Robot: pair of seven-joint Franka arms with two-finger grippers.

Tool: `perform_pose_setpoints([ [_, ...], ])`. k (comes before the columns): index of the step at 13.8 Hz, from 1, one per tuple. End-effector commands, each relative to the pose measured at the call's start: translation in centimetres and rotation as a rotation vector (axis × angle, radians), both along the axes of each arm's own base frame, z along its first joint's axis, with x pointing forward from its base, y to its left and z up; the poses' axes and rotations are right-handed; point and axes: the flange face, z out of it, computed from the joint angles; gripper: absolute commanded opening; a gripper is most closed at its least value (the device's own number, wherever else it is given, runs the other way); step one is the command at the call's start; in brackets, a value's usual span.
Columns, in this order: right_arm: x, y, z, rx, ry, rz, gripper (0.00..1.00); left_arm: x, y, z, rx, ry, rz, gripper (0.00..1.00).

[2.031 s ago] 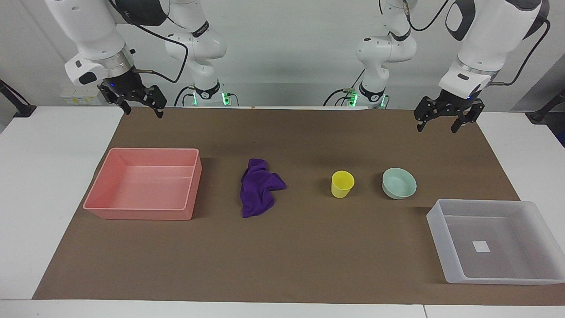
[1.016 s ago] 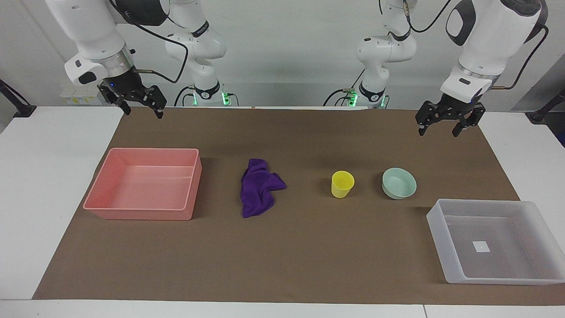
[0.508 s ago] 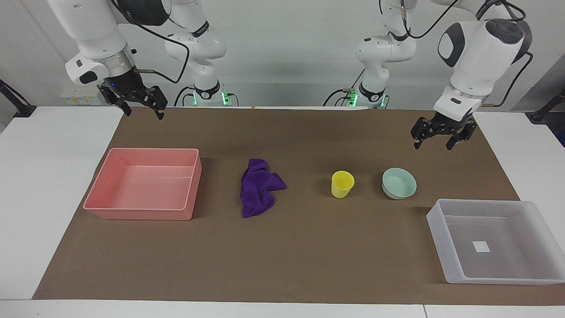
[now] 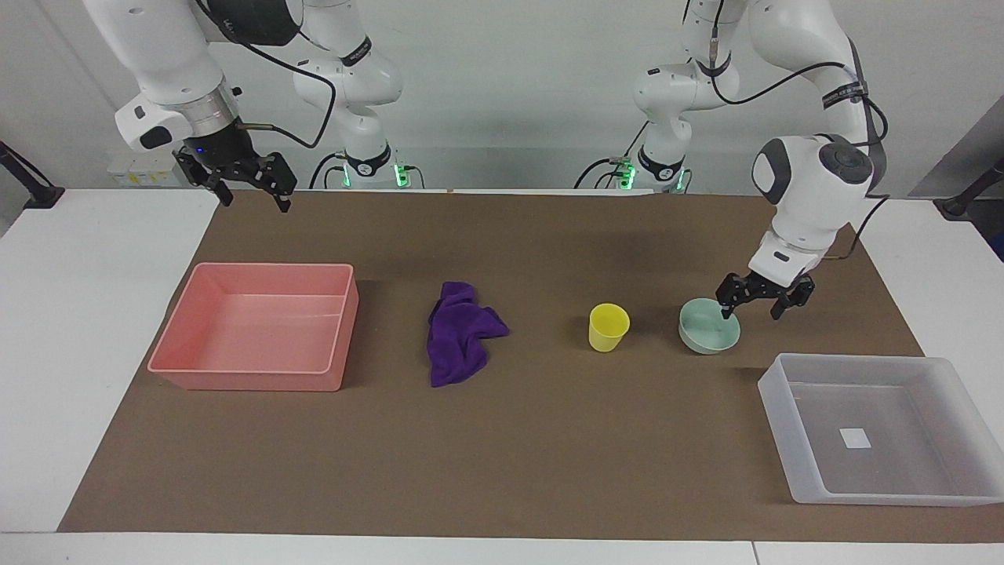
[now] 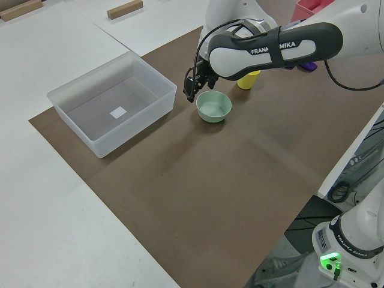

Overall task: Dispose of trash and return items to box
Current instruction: 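Grasp the green bowl with the left gripper while the right gripper reaches out, then lift the bowl into the clear bin while the right gripper grasps the cloth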

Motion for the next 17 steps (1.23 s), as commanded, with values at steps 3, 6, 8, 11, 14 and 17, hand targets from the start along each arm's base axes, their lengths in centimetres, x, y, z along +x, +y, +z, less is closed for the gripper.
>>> perform_pose_setpoints([
  [3, -0.6, -0.6, 0.2, 0.010, -0.010, 0.005, 1.00, -0.7, 0.3, -4.9, -0.011, 0.008, -0.011, 1.00],
  [6, -0.4, 0.2, 0.1, 0.035, -0.023, 0.001, 1.00, -1.7, 0.3, -7.0, -0.044, -0.002, 0.023, 0.99],
  [8, 0.3, 0.4, 0.0, 0.033, -0.070, -0.033, 1.00, -1.8, 0.3, -7.1, -0.064, 0.003, 0.044, 0.12],
  [11, 1.6, 4.2, -2.8, 0.037, -0.139, -0.014, 1.00, -1.7, 0.1, -6.9, -0.088, 0.010, 0.067, 0.00],
  [14, 3.1, 10.0, -8.0, 0.048, -0.166, -0.014, 1.00, -1.2, 0.1, -5.0, -0.097, 0.030, 0.067, 0.00],
  [17, 5.9, 14.3, -13.7, 0.052, -0.188, 0.007, 1.00, 0.3, 1.2, 0.2, -0.103, 0.037, 0.076, 0.00],
])
